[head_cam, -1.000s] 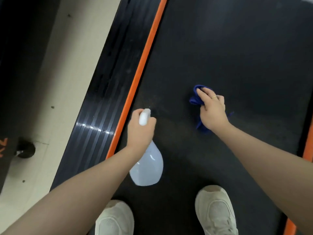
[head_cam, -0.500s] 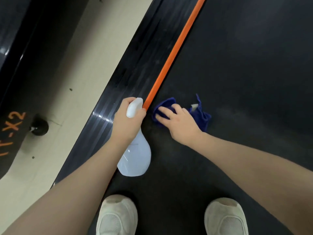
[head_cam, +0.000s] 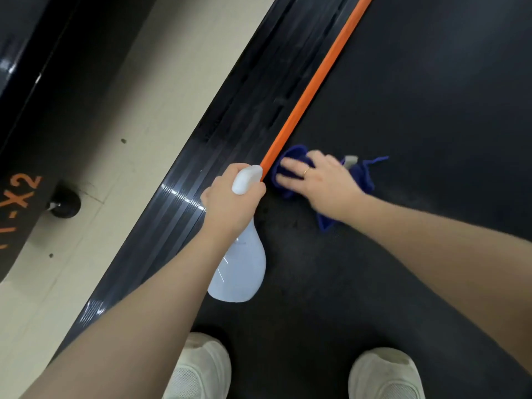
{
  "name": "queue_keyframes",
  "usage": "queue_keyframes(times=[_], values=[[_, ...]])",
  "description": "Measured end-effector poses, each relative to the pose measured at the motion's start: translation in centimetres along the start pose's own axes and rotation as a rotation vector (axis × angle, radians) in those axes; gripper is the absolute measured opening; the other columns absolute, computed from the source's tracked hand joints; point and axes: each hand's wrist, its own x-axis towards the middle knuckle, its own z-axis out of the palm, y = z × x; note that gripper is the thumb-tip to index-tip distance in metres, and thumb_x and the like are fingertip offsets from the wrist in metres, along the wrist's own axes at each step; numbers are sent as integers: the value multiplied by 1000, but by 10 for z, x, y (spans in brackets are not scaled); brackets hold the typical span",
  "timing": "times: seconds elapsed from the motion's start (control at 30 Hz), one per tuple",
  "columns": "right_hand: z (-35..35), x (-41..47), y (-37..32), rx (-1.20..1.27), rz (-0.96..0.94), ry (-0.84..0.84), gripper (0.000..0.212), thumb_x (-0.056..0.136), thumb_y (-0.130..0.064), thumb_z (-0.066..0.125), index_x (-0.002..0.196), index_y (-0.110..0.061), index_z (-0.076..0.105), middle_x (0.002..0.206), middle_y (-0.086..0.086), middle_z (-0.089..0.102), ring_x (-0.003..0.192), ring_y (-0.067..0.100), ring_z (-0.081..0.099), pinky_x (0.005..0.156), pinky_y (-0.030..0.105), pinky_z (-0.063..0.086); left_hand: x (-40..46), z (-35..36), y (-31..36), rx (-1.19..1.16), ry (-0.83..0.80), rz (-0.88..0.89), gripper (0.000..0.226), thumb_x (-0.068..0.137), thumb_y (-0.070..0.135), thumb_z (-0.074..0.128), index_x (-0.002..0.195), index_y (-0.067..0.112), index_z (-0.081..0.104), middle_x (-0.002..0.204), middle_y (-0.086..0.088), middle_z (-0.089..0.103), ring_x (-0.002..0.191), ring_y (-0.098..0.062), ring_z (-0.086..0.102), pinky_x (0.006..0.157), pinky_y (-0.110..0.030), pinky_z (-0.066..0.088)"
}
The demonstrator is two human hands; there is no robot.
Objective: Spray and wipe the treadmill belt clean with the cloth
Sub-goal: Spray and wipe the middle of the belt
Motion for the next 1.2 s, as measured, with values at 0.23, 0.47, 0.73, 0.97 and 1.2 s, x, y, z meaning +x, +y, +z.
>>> queue_keyframes(times=[0.23,0.47,0.73,0.97,1.2], values=[[9,-21,-56,74,210,22,50,65,-16,54,113,-24,67,123,5,61,89,36,48,59,35,45,-2,-1,3,2,-9,-28,43,66,41,52,107,33,61,104,8,63,106,-21,57,100,-46,43],[-8,4,13,43,460,-84,62,82,-9,56,140,-27,42,150,0,34,113,38,43,83,41,41,-3,3,5,27,24,-20,44,67,40,51,109,28,60,96,6,64,100,-20,60,97,-48,45],[-7,-55,-40,64,68,-204,69,70,-19,71,135,-29,50,145,3,42,110,35,47,75,38,45,-14,5,12,14,43,27,26,84,23,59,109,22,60,93,9,60,88,-12,58,73,-24,47],[-16,-29,20,67,642,-242,62,94,-22,47,148,-29,19,157,0,12,123,35,32,93,40,34,-19,25,15,49,-59,124,26,85,17,65,110,23,62,96,12,62,88,-5,59,68,-16,44],[-12,-64,-11,122,32,-246,67,86,-16,55,145,-34,30,156,1,20,118,37,39,82,42,41,-16,29,34,-12,-16,203,24,84,11,63,103,27,63,87,17,64,76,9,58,64,-7,44]])
